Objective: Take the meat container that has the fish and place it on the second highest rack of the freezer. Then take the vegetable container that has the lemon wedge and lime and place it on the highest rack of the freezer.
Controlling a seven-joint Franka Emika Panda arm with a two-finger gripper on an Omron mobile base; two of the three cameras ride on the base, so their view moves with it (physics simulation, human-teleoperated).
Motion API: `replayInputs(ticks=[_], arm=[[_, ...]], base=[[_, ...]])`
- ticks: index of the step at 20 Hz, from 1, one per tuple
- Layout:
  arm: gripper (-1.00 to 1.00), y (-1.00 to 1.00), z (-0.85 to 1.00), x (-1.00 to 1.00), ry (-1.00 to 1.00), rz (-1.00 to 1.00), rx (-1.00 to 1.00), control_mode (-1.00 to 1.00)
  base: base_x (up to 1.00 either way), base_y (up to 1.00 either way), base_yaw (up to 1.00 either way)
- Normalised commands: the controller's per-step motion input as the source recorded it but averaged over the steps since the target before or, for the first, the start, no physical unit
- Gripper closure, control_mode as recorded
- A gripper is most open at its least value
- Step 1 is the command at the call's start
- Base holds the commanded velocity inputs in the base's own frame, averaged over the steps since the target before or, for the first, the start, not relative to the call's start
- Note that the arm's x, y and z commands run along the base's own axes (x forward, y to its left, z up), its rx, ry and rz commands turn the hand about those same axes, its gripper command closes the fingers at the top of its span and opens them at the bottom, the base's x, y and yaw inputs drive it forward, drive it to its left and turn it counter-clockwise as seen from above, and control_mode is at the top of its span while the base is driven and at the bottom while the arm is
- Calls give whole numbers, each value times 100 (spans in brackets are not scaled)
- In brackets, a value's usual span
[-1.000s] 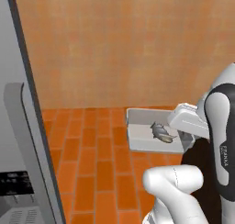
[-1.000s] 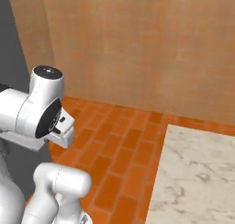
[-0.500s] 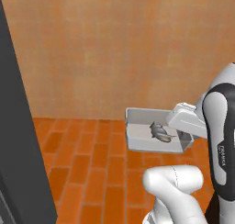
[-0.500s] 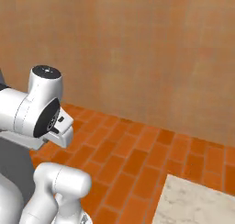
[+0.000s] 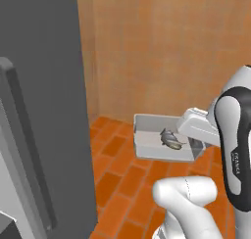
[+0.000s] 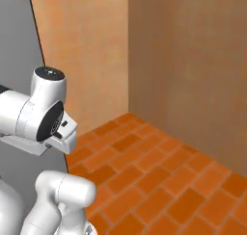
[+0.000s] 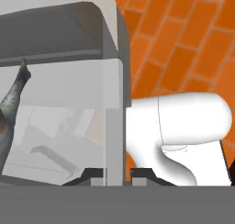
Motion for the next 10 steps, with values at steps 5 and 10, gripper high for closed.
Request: replayInputs(ticks=[5,10], arm=[[100,0,0,0,0,0,0,100],[100,0,0,0,0,0,0,100]], base=[[4,-8,77],[0,-21,73]])
